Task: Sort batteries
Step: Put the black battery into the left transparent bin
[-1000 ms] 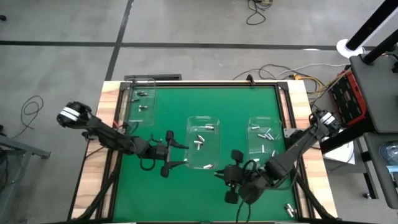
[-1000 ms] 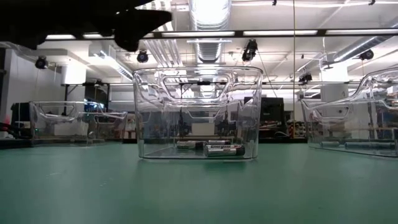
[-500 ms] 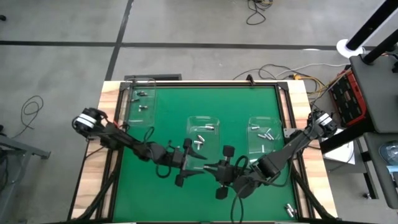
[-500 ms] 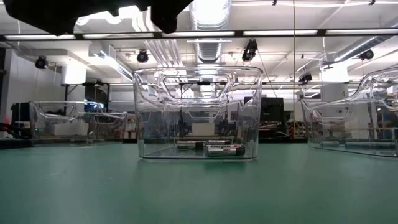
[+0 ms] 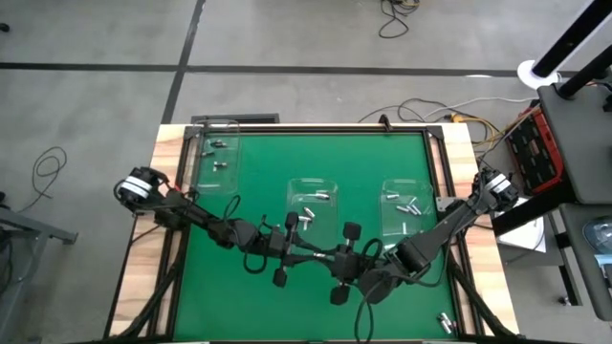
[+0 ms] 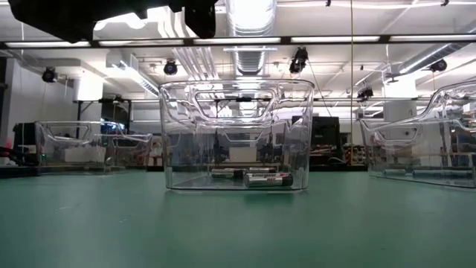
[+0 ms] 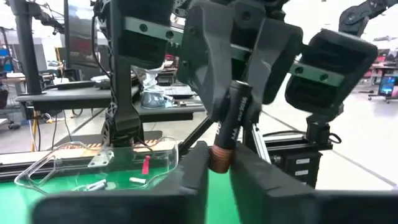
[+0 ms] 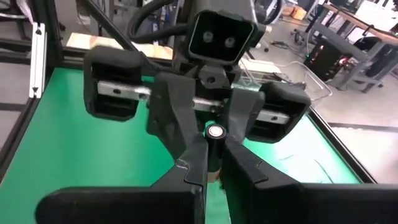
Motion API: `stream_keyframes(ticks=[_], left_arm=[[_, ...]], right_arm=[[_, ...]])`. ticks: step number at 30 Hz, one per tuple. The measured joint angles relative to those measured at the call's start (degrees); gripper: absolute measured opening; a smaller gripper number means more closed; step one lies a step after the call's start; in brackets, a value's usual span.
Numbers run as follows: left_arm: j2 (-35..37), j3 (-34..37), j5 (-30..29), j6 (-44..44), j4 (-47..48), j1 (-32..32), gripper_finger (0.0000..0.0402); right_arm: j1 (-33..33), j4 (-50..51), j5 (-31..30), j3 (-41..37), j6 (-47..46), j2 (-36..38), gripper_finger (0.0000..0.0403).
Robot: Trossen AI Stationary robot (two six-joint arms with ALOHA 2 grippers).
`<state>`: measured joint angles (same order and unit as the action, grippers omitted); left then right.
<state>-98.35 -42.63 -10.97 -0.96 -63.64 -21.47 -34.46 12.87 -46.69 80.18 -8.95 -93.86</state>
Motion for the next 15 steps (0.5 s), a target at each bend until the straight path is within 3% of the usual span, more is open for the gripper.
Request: stream_keyframes(ticks=[2, 7, 15], left_arm=[[0.0, 0.0, 0.1, -0.4, 0.1, 0.0, 0.0016], [0.4, -0.4, 0.1, -0.3, 2.3, 0.0, 0.0015], [8.2, -0.1, -2.7, 2.4, 14.2, 0.0, 0.0008]], right_arm=[[0.0, -0.3, 0.1, 0.0, -0.3, 0.0, 0.0022], [0.2, 0.0, 0.0, 0.0, -2.0, 0.0, 0.0041], [0.5, 1.2, -0.5, 0.0, -2.3, 1.9, 0.0151]])
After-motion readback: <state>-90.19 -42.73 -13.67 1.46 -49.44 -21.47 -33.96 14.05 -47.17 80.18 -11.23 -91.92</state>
